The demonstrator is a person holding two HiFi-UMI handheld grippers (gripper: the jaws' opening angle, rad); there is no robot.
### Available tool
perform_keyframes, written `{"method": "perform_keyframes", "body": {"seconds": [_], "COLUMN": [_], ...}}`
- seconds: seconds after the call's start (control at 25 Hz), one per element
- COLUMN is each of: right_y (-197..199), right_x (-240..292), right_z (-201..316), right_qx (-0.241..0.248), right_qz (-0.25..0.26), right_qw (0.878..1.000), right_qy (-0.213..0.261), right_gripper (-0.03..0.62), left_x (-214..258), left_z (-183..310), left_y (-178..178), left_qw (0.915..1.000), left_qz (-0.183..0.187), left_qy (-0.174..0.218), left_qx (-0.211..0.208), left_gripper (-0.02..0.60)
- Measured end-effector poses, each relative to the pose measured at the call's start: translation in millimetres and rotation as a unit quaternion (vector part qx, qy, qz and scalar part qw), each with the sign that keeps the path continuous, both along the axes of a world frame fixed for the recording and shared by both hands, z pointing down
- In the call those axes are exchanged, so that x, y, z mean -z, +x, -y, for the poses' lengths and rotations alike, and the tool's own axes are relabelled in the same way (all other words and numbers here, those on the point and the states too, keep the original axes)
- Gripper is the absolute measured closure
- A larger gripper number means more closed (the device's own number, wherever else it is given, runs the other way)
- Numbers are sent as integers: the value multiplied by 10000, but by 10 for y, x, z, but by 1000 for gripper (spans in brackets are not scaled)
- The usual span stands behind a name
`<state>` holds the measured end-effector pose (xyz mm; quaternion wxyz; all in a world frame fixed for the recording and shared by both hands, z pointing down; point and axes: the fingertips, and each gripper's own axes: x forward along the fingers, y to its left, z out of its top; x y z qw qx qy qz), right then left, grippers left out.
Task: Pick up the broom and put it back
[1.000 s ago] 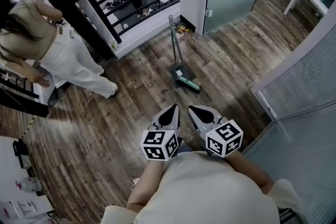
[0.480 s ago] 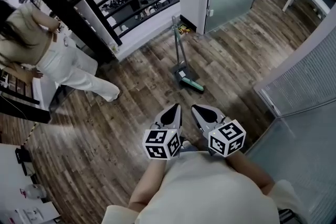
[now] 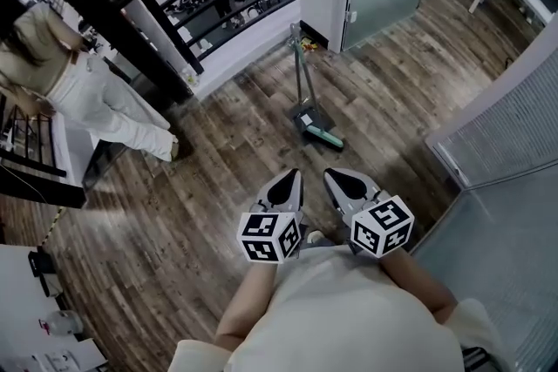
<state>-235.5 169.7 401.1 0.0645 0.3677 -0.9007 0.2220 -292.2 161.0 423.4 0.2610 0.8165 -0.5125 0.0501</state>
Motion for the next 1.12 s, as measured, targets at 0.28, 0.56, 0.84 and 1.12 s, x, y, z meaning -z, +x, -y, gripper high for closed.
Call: {"method": "perform_keyframes", "body": {"seconds": [0.28, 0.56, 0.84, 1.12], "right_y": [67, 73, 34, 79], "right_x": [-13, 11, 66, 180], "right_z": [40, 277, 781, 1151], "right_qx": [-58, 26, 207, 428], "right_qz": [-71, -52, 16, 54], "right_qw": [9999, 10000, 9998, 9990], "right_qy": [-43, -23, 52, 144], "right_gripper": [588, 587, 588, 588], "left_x": [-47, -62, -42, 44], "left_z": [46, 183, 625, 1003], "left_y": [10, 47, 61, 179], "left_qw": [10000, 9999, 9998, 9996], "left_qz": [-69, -77, -16, 18], "left_qy": [-54, -106, -55, -6], "left_qx": [41, 78, 198, 298], "left_gripper": [577, 577, 577, 577]}}
